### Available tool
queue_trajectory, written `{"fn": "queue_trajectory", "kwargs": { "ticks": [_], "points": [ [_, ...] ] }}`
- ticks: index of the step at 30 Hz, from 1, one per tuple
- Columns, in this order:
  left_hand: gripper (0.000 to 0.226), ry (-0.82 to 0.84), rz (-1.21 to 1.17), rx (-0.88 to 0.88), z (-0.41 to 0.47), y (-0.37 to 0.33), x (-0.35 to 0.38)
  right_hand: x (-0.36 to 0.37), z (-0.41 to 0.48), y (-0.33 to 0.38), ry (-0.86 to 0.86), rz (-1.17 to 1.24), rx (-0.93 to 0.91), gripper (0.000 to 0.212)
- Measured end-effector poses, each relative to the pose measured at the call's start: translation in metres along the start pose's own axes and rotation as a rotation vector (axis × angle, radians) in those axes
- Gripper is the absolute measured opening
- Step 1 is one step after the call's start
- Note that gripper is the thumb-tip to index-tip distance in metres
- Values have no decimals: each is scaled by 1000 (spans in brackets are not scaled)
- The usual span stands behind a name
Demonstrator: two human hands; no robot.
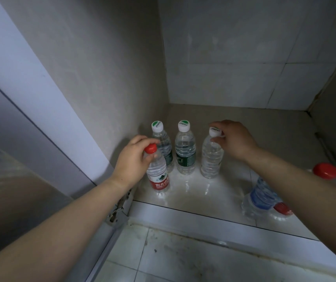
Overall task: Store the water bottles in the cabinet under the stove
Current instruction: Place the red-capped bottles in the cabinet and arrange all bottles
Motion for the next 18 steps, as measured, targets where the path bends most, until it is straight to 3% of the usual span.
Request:
{"fn": "queue_trajectory", "kwargs": {
  "ticks": [8,13,18],
  "points": [
    [37,-1,2,35,-5,5,0,-1,-10,0,-15,-38,-3,38],
    [38,80,142,36,2,1,1,-11,-13,5,42,-25,-22,44],
    [47,136,262,113,14,-21,1,-65,-26,-8,27,-58,10,53]
  ]
}}
Point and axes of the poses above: each hand's wrist, its own z-axis towards the middle knuckle, its own x-axis out of the palm, y = z × x, the point moved 4 cm from there along z, towards the middle knuckle, and after that the axes turned 8 degrees about -y, right-handed, at the moved point
